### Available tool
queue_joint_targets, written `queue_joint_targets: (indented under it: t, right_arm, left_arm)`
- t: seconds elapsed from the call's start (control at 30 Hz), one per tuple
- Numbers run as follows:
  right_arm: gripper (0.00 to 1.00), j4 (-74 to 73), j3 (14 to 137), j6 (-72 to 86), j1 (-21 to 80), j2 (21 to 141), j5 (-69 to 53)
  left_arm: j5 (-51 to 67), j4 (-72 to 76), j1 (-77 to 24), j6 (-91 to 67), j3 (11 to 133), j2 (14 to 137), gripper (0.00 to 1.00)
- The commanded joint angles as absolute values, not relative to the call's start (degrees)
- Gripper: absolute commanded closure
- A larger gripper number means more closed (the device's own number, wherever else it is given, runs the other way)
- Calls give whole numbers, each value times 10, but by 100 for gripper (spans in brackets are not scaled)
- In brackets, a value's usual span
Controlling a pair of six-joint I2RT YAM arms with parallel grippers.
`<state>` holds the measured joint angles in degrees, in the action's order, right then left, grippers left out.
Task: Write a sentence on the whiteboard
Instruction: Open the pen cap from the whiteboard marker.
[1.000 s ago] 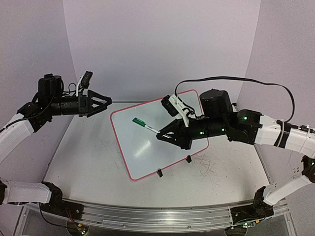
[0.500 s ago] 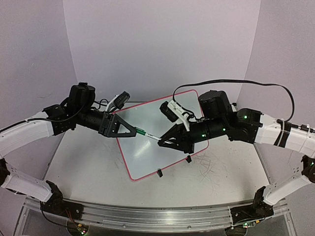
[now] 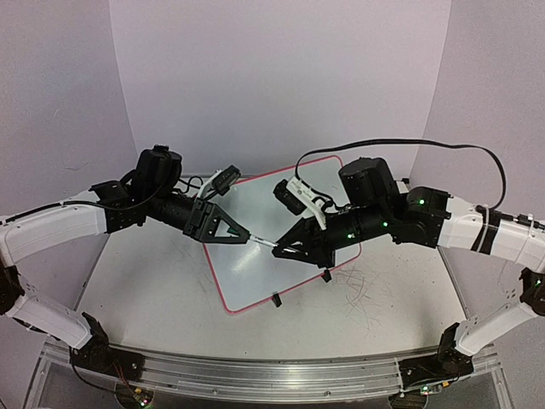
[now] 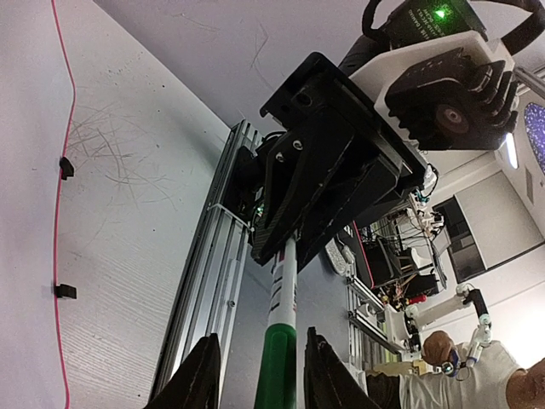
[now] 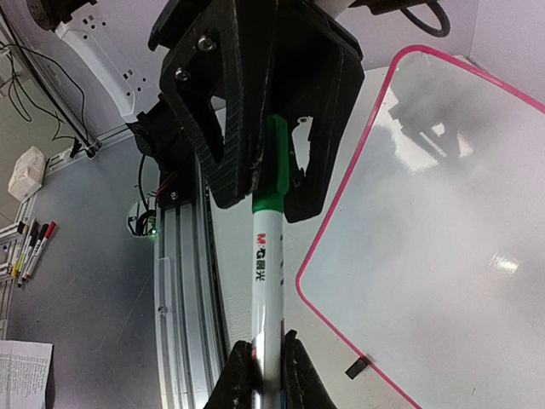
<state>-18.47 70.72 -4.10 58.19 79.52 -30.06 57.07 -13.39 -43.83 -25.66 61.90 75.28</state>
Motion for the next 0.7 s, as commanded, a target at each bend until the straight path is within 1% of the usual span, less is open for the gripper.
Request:
queue_joint_targets:
  t: [0.0, 0.1, 0.33, 0.4, 0.53, 0.67]
  right_arm:
    - [100, -188, 730, -56, 582, 800, -303]
    - [100, -192, 731, -59, 582, 800, -303]
    - [100, -198, 721, -65, 582, 790, -290]
    - [100, -199, 707, -68, 582, 778, -280]
    - [100, -198, 673, -79, 582, 744, -258]
    - [100, -195, 632, -84, 581, 700, -235]
  left_arm:
    - [586, -110, -439, -252, 648, 745, 69]
    - [585, -111, -439, -251, 648, 744, 79]
    - [574, -111, -439, -245, 651, 734, 98]
    - [559, -118, -438, -237, 651, 724, 100]
    - [508, -176, -421, -194, 659, 691, 100]
    - [503, -249, -341, -164, 668, 643, 100]
